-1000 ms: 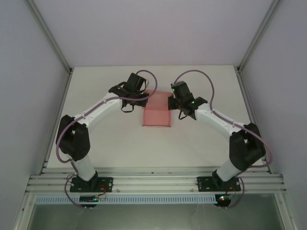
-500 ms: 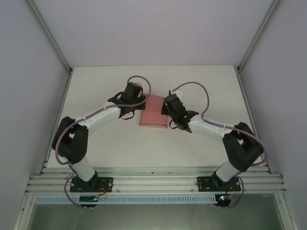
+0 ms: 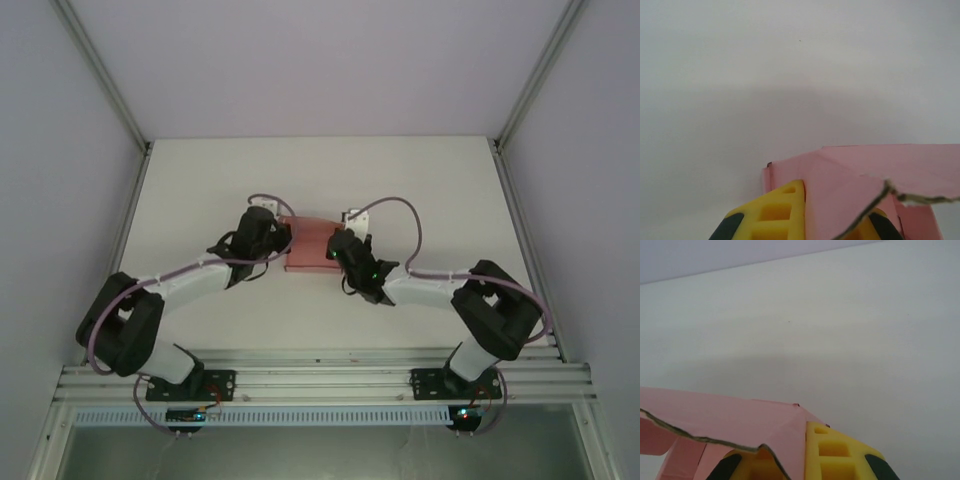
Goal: Assemble paper box
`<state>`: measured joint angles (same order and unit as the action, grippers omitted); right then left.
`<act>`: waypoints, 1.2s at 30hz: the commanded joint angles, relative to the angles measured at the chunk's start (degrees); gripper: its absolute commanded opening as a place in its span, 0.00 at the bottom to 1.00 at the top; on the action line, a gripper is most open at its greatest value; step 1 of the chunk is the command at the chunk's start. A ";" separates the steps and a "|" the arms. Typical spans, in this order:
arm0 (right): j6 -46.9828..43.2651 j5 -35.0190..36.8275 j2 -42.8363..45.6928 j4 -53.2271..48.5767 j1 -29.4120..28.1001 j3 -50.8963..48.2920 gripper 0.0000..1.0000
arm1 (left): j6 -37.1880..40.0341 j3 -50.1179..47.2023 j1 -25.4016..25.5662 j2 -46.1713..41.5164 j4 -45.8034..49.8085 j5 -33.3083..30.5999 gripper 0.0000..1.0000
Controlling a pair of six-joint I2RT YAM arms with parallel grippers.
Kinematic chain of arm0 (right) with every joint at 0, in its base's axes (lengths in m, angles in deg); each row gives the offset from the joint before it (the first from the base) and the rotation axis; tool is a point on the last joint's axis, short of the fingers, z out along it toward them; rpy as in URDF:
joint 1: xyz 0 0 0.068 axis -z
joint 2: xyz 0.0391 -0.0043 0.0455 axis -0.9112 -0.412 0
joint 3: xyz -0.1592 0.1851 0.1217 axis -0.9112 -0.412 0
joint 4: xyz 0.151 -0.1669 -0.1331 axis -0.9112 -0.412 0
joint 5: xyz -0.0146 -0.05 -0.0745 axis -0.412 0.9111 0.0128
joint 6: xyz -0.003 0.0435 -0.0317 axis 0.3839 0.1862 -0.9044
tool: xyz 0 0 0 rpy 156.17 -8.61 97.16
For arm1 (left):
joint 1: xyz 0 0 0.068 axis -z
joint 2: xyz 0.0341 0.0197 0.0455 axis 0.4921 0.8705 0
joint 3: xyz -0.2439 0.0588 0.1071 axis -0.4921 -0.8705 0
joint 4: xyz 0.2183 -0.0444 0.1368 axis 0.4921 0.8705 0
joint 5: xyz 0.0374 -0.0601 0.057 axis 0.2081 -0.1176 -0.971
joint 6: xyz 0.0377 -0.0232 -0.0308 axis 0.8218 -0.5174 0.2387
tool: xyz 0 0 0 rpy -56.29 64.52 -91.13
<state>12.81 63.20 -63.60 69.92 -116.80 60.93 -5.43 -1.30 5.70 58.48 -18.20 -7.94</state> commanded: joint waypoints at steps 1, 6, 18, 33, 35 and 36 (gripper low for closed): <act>-0.88 4.16 -2.10 8.54 -3.54 -3.80 0.00 | -0.45 -4.72 2.56 -1.94 -6.96 5.18 0.00; 1.60 5.99 -0.99 7.92 -4.84 -6.28 0.00 | -1.92 -8.44 3.49 -3.03 -9.80 5.08 0.00; 10.46 3.20 2.06 0.16 -6.42 -10.55 0.08 | 0.55 -14.64 6.86 -5.45 -8.31 5.71 0.03; 20.92 4.96 6.65 -7.90 -10.41 -12.57 0.24 | -3.25 -18.90 10.36 -9.97 -3.16 3.72 0.08; 22.91 5.08 7.72 -10.50 -10.82 -12.68 0.26 | -2.74 -19.94 10.94 -10.86 -2.84 1.42 0.08; 23.64 5.12 8.46 -11.35 -11.01 -12.84 0.27 | -2.53 -20.41 11.00 -11.33 -2.95 0.64 0.09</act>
<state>31.76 68.82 -57.22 64.56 -127.19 48.71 -5.96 -18.96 15.47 47.29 -30.18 -9.56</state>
